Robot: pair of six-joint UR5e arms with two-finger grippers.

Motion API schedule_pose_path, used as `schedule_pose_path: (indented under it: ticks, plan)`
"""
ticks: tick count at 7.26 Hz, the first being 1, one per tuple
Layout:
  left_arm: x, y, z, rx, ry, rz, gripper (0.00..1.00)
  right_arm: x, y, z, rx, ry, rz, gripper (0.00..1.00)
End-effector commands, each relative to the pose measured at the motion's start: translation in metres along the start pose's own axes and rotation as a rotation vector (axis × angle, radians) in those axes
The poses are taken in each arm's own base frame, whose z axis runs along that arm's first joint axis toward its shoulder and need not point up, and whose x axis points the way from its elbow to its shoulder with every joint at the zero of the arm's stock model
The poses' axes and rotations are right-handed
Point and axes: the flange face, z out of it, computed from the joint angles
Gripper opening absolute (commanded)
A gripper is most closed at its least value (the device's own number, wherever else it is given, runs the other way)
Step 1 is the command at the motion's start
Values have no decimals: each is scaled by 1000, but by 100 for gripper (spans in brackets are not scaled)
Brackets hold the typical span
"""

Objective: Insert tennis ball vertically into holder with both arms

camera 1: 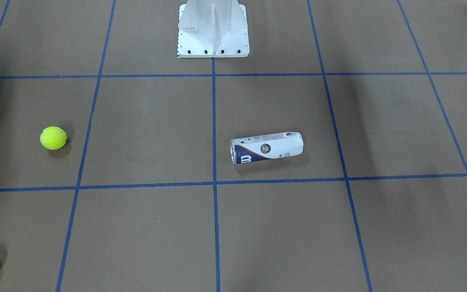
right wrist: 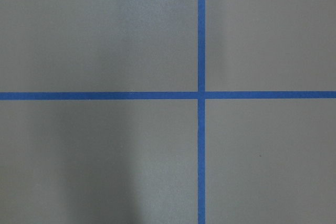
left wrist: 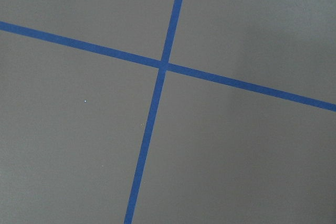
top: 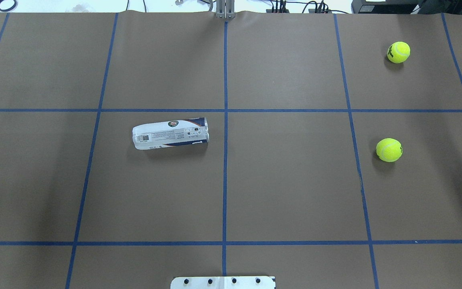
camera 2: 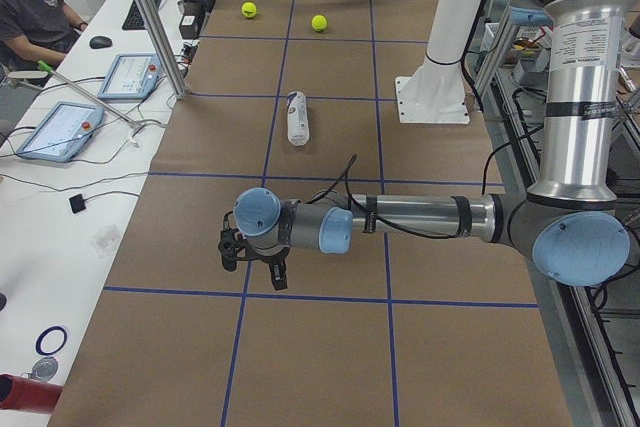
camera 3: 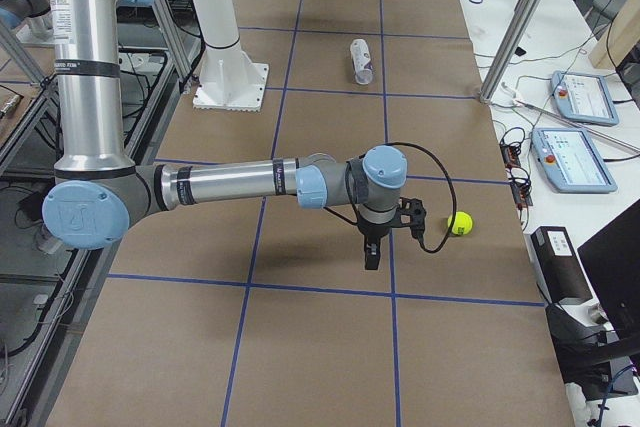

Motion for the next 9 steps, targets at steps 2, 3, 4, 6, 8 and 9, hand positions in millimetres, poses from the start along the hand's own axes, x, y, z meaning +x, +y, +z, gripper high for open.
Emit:
schedule_pose_path:
  ticks: [2,3,4,6,8,9]
  plan:
    - [17,7,-14,35,15,38,100,-1,6,-3,4,-1,-3,99]
    - [14,7,-12,32,12,31,99,-1,6,-2,2,-1,-3,99]
    - [4,24,-8,19,14,19,100,-1,6,-2,3,-2,-2,99]
    - [6,29,-7,20,20,33,100,-2,6,-2,3,-5,-2,99]
    - [9,29,-6,15,23,38,100,-3,7,-1,-2,-17,-2,99]
    - [10,29,-6,17,23,42,100,-3,7,-1,-2,-19,-2,99]
